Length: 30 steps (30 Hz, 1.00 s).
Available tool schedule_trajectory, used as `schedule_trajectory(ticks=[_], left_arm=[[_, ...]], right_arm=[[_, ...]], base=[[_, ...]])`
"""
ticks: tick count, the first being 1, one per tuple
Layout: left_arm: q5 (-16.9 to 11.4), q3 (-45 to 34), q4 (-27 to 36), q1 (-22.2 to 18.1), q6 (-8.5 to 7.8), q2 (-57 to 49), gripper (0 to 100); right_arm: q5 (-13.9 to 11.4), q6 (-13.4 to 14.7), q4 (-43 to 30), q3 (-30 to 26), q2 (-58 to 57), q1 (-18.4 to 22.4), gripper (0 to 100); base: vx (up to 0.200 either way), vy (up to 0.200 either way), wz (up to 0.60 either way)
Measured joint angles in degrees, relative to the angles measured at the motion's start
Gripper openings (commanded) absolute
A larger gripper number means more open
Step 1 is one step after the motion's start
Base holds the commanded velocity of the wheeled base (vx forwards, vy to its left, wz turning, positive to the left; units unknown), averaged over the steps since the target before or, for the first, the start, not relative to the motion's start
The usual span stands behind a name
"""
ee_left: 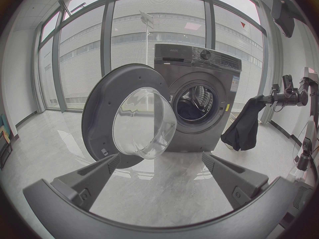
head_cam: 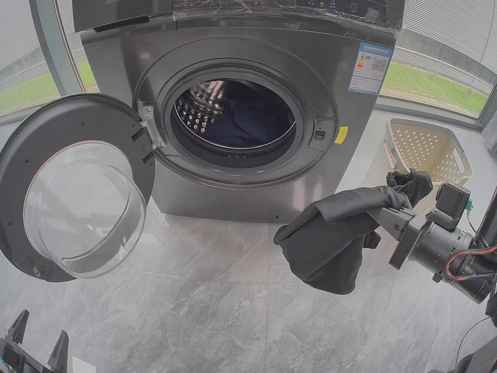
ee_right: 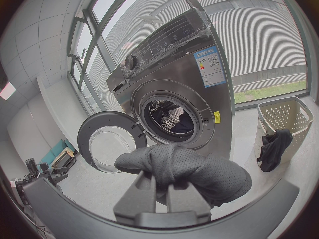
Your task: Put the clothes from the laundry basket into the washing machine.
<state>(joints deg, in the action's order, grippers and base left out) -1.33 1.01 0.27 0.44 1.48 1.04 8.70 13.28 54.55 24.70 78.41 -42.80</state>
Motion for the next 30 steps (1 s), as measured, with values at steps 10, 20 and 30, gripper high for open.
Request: schedule_trajectory(ticks=[10, 20, 30], left_arm=[[0.0, 0.0, 0.0, 0.0, 0.05, 0.0, 100], [0.6, 0.0, -0.1, 0.0, 0.24, 0.0, 100], [0.6, 0.0, -0.1, 0.0, 0.22, 0.0, 100]], right_arm=[[0.0, 0.0, 0.0, -0.1, 0.1, -0.2, 0], [0.0, 0.0, 0.0, -0.1, 0.1, -0.1, 0], [0.0, 0.1, 0.0, -0.1, 0.1, -0.3, 0]], base=[[0.000, 0.000, 0.00], [0.120, 0.000, 0.00], [0.000, 0.160, 0.00]])
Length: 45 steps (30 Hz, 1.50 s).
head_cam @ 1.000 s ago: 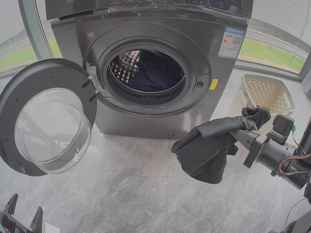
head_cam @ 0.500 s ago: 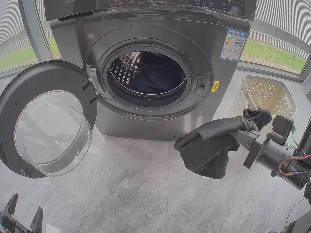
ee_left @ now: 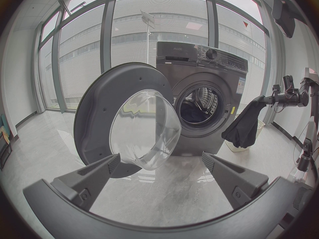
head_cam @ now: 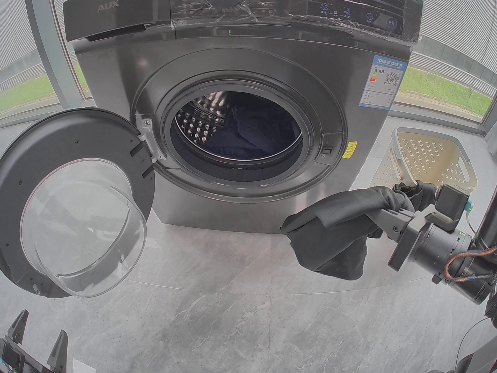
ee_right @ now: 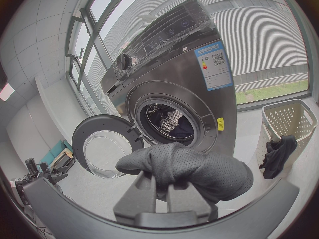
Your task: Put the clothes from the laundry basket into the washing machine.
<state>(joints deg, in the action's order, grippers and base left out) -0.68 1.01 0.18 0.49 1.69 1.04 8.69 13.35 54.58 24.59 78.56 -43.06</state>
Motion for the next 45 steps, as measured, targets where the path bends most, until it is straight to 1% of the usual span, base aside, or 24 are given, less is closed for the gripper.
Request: schedule_trajectory(ticks=[4, 8, 15, 18, 24, 29, 33, 40, 42, 45], left_arm=[[0.0, 0.0, 0.0, -0.1, -0.09, 0.0, 100], [-0.1, 0.0, -0.1, 0.0, -0.90, 0.0, 100], [-0.2, 0.0, -0.1, -0.1, -1.34, 0.0, 100], [-0.2, 0.0, -0.1, -0.1, -1.67, 0.0, 100], [-0.7, 0.0, -0.5, -0.1, -3.79, 0.0, 100], [-0.9, 0.0, -0.6, -0.1, -4.53, 0.0, 100], [-1.0, 0.0, -0.7, -0.1, -4.67, 0.0, 100], [-1.5, 0.0, -0.8, -0.2, -4.69, 0.0, 100], [-1.5, 0.0, -1.5, -0.2, -4.23, 0.0, 100], [-1.4, 1.0, -5.7, -0.4, -3.28, 0.1, 100]], right_arm=[[0.0, 0.2, 0.0, -0.1, 0.4, -0.1, 0], [0.0, 0.1, 0.0, 0.2, 0.9, -0.3, 0], [0.3, 0.0, 2.7, 3.5, 3.7, -1.6, 0], [0.4, -0.1, 6.0, 5.1, 6.0, -1.8, 0], [0.7, -0.3, 15.7, 6.8, 11.3, -2.3, 0], [1.0, -0.4, 23.1, 8.4, 16.6, -2.6, 0], [1.0, -0.5, 24.6, 10.8, 20.1, -2.9, 0], [1.1, -0.6, 23.8, 16.3, 23.1, -4.9, 0], [1.1, -0.6, 23.4, 17.2, 23.8, -5.2, 0], [1.1, -0.6, 23.4, 17.8, 24.6, -5.6, 0]], base=[[0.000, 0.050, 0.00], [0.000, 0.000, 0.00], [0.000, 0.000, 0.00], [0.000, 0.000, 0.00], [0.000, 0.000, 0.00], [0.000, 0.000, 0.00], [0.000, 0.000, 0.00], [0.000, 0.000, 0.00], [0.000, 0.000, 0.00], [0.000, 0.000, 0.00]])
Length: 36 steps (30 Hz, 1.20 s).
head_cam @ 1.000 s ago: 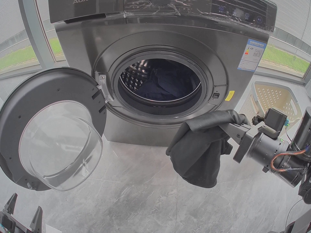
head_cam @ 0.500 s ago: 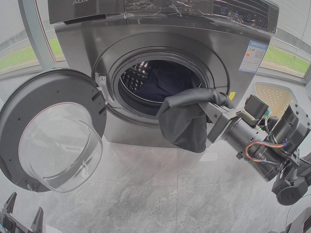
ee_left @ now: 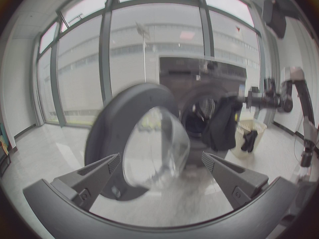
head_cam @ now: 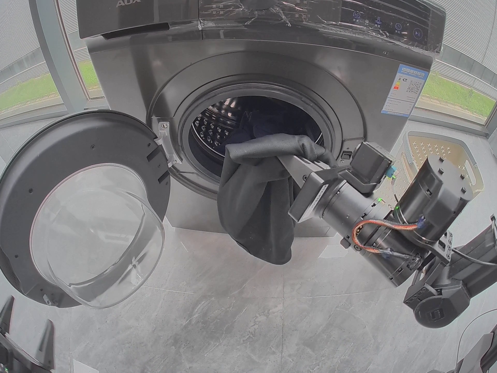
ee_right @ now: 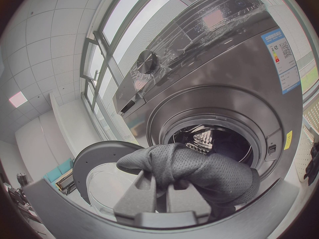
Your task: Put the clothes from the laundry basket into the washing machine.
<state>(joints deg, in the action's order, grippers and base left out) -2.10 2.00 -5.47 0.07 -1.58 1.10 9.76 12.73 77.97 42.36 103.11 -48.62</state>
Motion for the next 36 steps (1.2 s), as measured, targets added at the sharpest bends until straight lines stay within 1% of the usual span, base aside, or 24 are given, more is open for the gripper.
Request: schedule_trajectory(ticks=[2, 5, 8, 11, 15, 17, 20, 24, 29, 33, 36], left_arm=[[-0.1, 2.4, -3.5, -0.4, 0.33, 0.8, 100], [-1.2, 5.5, -6.1, -0.8, 0.06, 3.7, 100], [-5.3, 6.9, -7.7, -0.4, -0.22, 9.0, 100], [-10.0, 7.1, -8.8, 1.1, -0.30, 16.2, 100], [-13.7, 7.1, -10.7, 3.9, -0.55, 26.2, 100], [-15.1, 7.1, -13.2, 6.5, -0.55, 32.3, 100], [-16.3, 7.3, -17.2, 9.9, -0.35, 39.8, 100], [-17.4, 7.4, -24.6, 14.2, -0.02, 51.2, 100], [-18.6, 7.6, -35.5, 18.6, 0.61, 65.4, 100], [-19.3, 8.5, -44.6, 22.1, 1.99, 77.3, 100], [-19.7, 9.4, -49.7, 24.2, 2.97, 84.2, 100]], right_arm=[[0.0, 0.0, -0.1, 0.3, 0.4, -0.1, 0], [0.0, -0.3, -0.2, 0.9, 1.0, -0.2, 0], [0.0, -0.6, -0.3, 1.4, 1.6, -0.3, 0], [0.0, -0.9, -0.4, 1.4, 2.1, -0.5, 0], [0.0, -1.4, -0.4, 0.6, 2.7, -0.6, 0], [0.1, -1.6, -0.5, 0.4, 3.0, -0.6, 0], [0.5, -1.8, -0.5, 0.4, 3.3, -0.6, 0], [1.5, -2.0, -0.8, 0.7, 3.8, -0.7, 0], [2.2, -2.1, -1.0, 1.3, 4.2, -0.8, 0], [2.6, -2.2, -1.1, 2.2, 4.4, -0.9, 0], [2.8, -2.2, -1.2, 2.7, 4.4, -1.0, 0]], base=[[0.000, 0.000, 0.00], [0.000, 0.000, 0.00], [0.000, 0.000, 0.00], [0.000, 0.000, 0.00], [0.000, 0.000, 0.00], [0.000, 0.000, 0.00], [0.000, 0.000, 0.00], [0.000, 0.000, 0.00], [0.000, 0.000, 0.00], [0.000, 0.000, 0.00], [0.000, 0.000, 0.00]])
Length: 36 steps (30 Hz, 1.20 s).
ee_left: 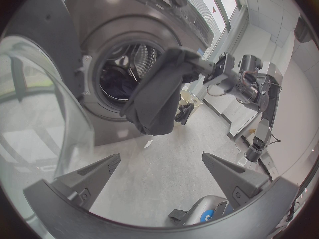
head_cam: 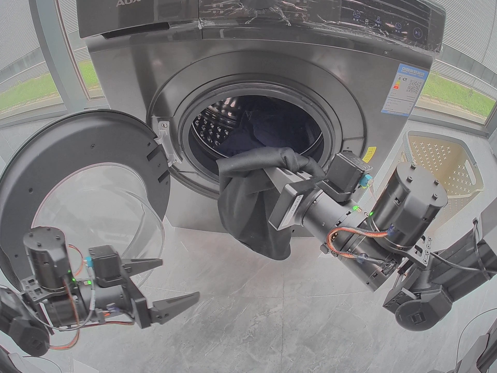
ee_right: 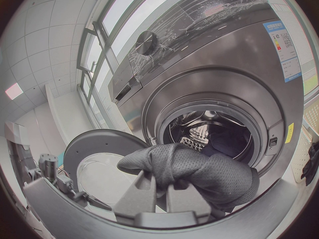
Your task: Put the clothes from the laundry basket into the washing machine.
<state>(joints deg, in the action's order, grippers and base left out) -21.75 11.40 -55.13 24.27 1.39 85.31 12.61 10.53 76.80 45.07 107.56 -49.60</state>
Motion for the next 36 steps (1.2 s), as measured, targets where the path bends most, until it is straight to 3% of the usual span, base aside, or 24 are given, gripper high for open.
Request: schedule_trajectory(ticks=[8, 14, 19, 36], left_arm=[[-0.1, 2.6, -18.9, 4.0, 2.99, 17.6, 100], [0.4, 6.0, -28.7, 5.0, 9.20, 27.6, 100], [0.5, 9.6, -29.7, 5.1, 12.53, 32.8, 100], [-0.2, 17.1, -30.0, 5.3, 14.86, 38.4, 100]], right_arm=[[0.2, 0.0, 0.0, 1.0, 0.0, -0.2, 0], [0.4, 0.0, 0.0, 1.1, 0.0, -0.2, 0], [0.4, 0.0, 0.4, 1.2, 0.0, -0.3, 0], [0.5, -0.1, 0.8, 0.8, 0.1, -1.2, 0]], base=[[0.000, 0.000, 0.00], [0.000, 0.000, 0.00], [0.000, 0.000, 0.00], [0.000, 0.000, 0.00]])
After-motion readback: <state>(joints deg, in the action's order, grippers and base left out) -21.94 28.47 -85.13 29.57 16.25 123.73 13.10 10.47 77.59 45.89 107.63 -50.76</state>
